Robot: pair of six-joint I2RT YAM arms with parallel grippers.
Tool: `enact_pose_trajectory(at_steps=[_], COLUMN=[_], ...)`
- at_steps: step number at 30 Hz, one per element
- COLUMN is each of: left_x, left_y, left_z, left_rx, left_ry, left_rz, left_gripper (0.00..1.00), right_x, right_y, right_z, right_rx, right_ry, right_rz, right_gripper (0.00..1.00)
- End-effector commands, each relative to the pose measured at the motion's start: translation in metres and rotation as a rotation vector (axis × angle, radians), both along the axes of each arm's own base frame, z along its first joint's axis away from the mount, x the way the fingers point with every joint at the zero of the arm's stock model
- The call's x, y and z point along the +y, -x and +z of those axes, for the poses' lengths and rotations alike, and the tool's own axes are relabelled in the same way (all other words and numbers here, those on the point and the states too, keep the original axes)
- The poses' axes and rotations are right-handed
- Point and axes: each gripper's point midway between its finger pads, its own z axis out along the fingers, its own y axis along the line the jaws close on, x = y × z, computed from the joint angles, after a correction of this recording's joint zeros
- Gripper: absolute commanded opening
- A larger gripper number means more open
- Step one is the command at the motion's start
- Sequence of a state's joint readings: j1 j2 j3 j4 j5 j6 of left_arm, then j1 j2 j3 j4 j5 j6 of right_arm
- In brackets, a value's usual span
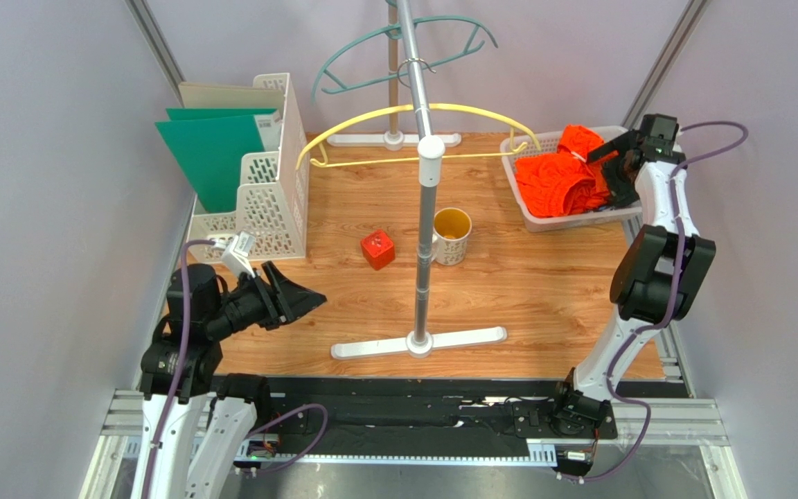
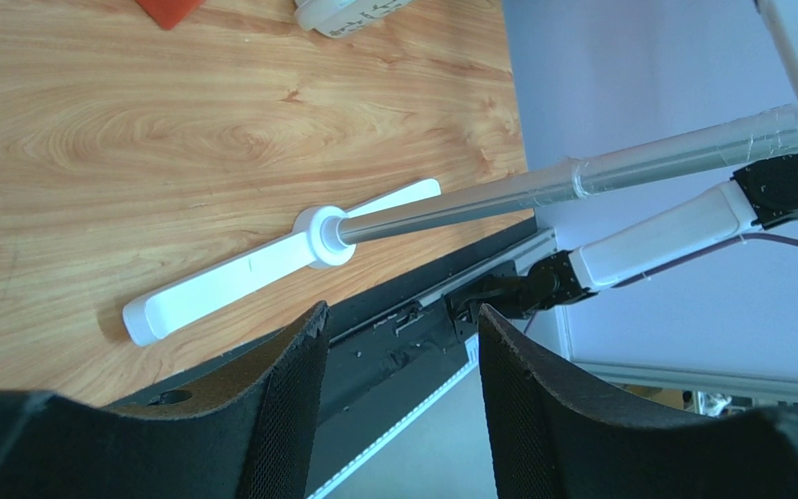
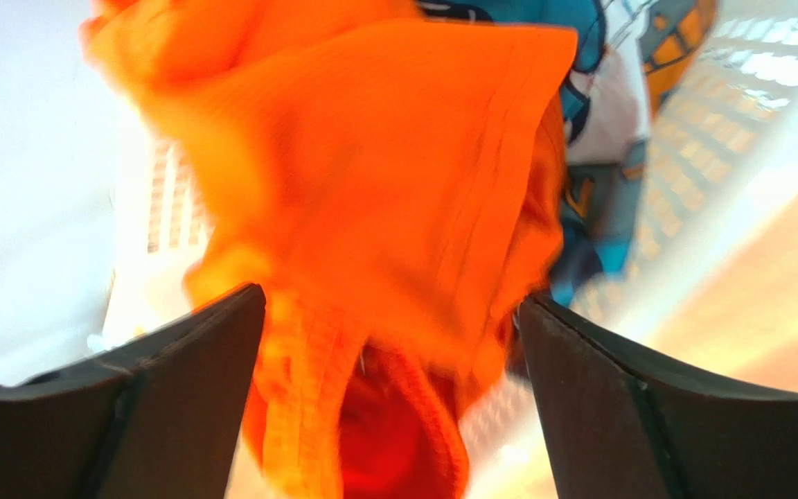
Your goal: Remove the shorts from the hanger
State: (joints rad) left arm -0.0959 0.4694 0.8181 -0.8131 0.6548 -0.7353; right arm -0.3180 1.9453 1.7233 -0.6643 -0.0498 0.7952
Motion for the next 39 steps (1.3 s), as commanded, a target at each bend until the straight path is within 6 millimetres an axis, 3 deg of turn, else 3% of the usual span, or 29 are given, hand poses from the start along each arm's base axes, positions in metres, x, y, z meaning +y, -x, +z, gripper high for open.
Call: enact_pose_trajectory(at_steps=[1, 3, 4, 5, 6, 7, 8, 9, 10, 11, 12, 14, 15, 16, 17, 18, 19, 20, 22, 23, 24, 25, 26, 27, 28, 31, 35, 37, 39], left_x=[-0.010, -0.013, -0.017, -0.020, -0.025, -0.031, -0.034, -0.038, -0.042, -0.043, -0.043, -0.048, -0.052, -0.055, -0.057, -0.061, -0.063, -0.064, -0.066, -0.065, -0.066, -0.066, -0.065, -0.064, -0.062, -0.058, -0.050, -0.048, -0.045], left_y=[-0.004, -0.005, -0.005, -0.005, -0.009, -0.007, -0.008, -0.011, -0.010, -0.010, -0.009, -0.003, 0.000, 0.004, 0.007, 0.010, 0.012, 0.014, 0.018, 0.021, 0.018, 0.018, 0.018, 0.016, 0.018, 0.027, 0.037, 0.039, 0.045], left_z=[0.010, 0.013, 0.015, 0.016, 0.017, 0.017, 0.018, 0.019, 0.020, 0.020, 0.019, 0.014, 0.009, 0.007, 0.004, 0.004, 0.008, 0.011, 0.020, 0.023, 0.018, 0.014, 0.010, -0.002, -0.004, -0.016, -0.007, -0.005, 0.001], left_rx=[-0.043, -0.051, -0.055, -0.053, -0.044, -0.028, -0.007, -0.010, -0.020, -0.032, -0.044, -0.035, -0.033, -0.035, -0.034, -0.044, -0.070, -0.091, -0.190, -0.231, -0.239, -0.247, -0.252, -0.279, -0.268, -0.263, -0.350, -0.348, -0.367], left_ry=[0.038, 0.044, 0.060, 0.073, 0.098, 0.113, 0.130, 0.136, 0.134, 0.129, 0.134, 0.157, 0.183, 0.196, 0.210, 0.254, 0.278, 0.300, 0.348, 0.372, 0.432, 0.466, 0.501, 0.543, 0.580, 0.654, 0.696, 0.710, 0.736], left_rz=[-0.076, -0.088, -0.103, -0.109, -0.129, -0.159, -0.170, -0.189, -0.205, -0.206, -0.207, -0.241, -0.264, -0.286, -0.301, -0.323, -0.346, -0.362, -0.386, -0.385, -0.370, -0.363, -0.353, -0.334, -0.328, -0.320, -0.316, -0.309, -0.311], left_gripper=[0.60, 0.60, 0.61, 0.61, 0.62, 0.62, 0.63, 0.63, 0.63, 0.65, 0.65, 0.66, 0.67, 0.67, 0.68, 0.68, 0.68, 0.69, 0.70, 0.73, 0.74, 0.75, 0.77, 0.77, 0.77, 0.79, 0.83, 0.84, 0.84], right_x=[0.002, 0.014, 0.030, 0.045, 0.075, 0.098, 0.114, 0.142, 0.162, 0.176, 0.208, 0.240, 0.261, 0.274, 0.281, 0.289, 0.290, 0.290, 0.282, 0.279, 0.271, 0.269, 0.266, 0.260, 0.257, 0.262, 0.275, 0.284, 0.288], right_y=[0.049, 0.070, 0.082, 0.090, 0.099, 0.115, 0.125, 0.136, 0.154, 0.157, 0.175, 0.208, 0.214, 0.231, 0.240, 0.252, 0.261, 0.267, 0.288, 0.291, 0.304, 0.308, 0.310, 0.317, 0.320, 0.316, 0.316, 0.318, 0.318], right_z=[0.095, 0.096, 0.113, 0.116, 0.102, 0.121, 0.123, 0.106, 0.127, 0.134, 0.112, 0.118, 0.127, 0.093, 0.092, 0.110, 0.093, 0.100, 0.112, 0.089, 0.101, 0.100, 0.076, 0.084, 0.080, 0.038, 0.003, -0.026, -0.015], right_rx=[-0.027, 0.006, -0.038, -0.058, -0.051, -0.126, -0.150, -0.139, -0.229, -0.293, -0.270, -0.342, -0.416, -0.365, -0.397, -0.503, -0.493, -0.549, -0.654, -0.627, -0.725, -0.738, -0.716, -0.798, -0.819, -0.671, -0.603, -0.585, -0.638], right_ry=[0.245, 0.247, 0.235, 0.215, 0.178, 0.168, 0.163, 0.129, 0.112, 0.084, -0.012, -0.157, -0.252, -0.329, -0.362, -0.378, -0.404, -0.409, -0.447, -0.468, -0.474, -0.526, -0.548, -0.570, -0.590, -0.630, -0.660, -0.732, -0.773], right_rz=[0.095, 0.122, 0.152, 0.175, 0.248, 0.304, 0.341, 0.399, 0.450, 0.478, 0.538, 0.608, 0.637, 0.678, 0.701, 0.742, 0.721, 0.725, 0.673, 0.638, 0.616, 0.576, 0.545, 0.519, 0.499, 0.470, 0.530, 0.563, 0.587], right_gripper=[0.98, 0.99, 0.99, 1.00, 1.00, 1.00, 1.00, 1.00, 1.00, 1.00, 1.00, 1.00, 1.00, 1.00, 1.00, 1.00, 1.00, 1.00, 1.00, 1.00, 1.00, 1.00, 1.00, 1.00, 1.00, 1.00, 1.00, 0.99, 1.00])
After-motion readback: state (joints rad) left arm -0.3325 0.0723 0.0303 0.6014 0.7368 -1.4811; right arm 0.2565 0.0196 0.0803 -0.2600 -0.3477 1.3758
